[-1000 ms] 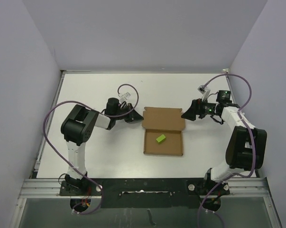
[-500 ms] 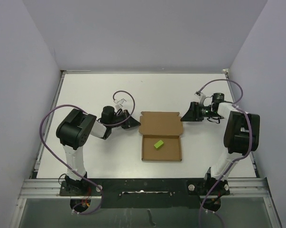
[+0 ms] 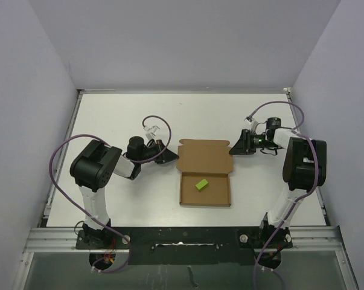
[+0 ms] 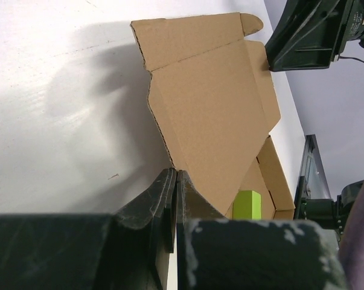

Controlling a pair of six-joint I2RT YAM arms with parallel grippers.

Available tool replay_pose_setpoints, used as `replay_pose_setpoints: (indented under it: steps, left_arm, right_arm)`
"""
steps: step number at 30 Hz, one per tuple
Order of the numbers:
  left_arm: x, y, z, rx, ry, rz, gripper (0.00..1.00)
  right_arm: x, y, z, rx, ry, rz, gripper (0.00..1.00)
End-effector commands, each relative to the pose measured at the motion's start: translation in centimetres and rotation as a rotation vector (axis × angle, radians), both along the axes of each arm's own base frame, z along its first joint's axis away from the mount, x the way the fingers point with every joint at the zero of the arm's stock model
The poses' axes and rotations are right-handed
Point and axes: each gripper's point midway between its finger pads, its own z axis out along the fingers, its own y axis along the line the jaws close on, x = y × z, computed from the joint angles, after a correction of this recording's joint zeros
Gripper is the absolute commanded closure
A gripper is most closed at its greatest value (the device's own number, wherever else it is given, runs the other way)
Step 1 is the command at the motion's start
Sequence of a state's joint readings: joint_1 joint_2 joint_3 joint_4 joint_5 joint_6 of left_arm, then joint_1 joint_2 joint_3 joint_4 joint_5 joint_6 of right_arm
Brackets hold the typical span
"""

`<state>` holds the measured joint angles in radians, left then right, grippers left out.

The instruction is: Fold the paper box

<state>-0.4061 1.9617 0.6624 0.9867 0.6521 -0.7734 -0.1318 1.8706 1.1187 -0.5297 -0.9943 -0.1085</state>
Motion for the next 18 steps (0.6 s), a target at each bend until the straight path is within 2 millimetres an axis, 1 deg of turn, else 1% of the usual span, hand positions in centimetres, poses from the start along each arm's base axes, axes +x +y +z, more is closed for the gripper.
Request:
replay_pose_setpoints:
  steps: [1, 8, 11, 18]
  left_arm:
    - [0.4, -0.6, 4.1, -0.044, -0.157, -0.025, 1.0]
    - [0.1, -0.6, 4.4, -0.049, -0.167, -0.035, 1.0]
    - [0.2, -0.3, 4.7, -0.053, -0.166, -0.029, 1.0]
    - [1.2, 2.3, 5.5, -0.047, -0.125, 0.037, 0.47]
  right_arm:
    - [0.8, 1.1, 1.4, 0.046, -0.026, 0.026, 0.75]
    - [0.9, 1.3, 1.6, 0.045, -0.031, 0.034, 0.99]
    - [0.9, 1.2, 1.9, 0.042, -0.053, 0.043, 1.0]
    - [0.5, 1.5, 3.2, 0.049, -0.123, 0.086, 1.0]
